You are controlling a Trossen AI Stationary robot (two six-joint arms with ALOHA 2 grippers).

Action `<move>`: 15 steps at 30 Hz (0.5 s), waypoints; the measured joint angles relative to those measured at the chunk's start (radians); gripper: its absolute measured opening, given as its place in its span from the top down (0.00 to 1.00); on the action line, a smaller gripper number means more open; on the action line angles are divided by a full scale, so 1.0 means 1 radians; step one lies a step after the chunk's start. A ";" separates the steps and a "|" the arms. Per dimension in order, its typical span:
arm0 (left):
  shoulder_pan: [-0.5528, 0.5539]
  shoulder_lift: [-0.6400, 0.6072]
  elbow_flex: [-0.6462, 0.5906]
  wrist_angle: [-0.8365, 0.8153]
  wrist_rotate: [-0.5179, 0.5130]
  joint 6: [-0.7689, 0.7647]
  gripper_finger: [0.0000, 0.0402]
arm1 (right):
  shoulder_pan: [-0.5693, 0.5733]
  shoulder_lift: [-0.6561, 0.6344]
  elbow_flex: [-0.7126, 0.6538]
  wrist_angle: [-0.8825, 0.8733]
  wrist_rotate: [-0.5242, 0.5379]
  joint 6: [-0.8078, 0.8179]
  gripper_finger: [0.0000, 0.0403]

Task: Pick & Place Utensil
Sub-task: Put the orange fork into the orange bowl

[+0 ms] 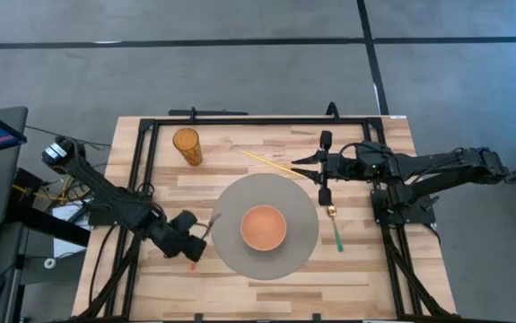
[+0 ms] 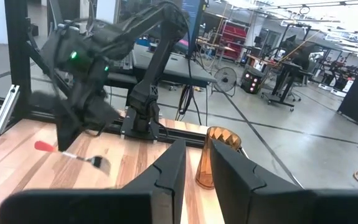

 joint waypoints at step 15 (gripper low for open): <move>0.252 0.044 0.069 0.306 0.306 0.303 0.99 | 0.000 0.000 0.000 0.006 0.000 0.034 0.83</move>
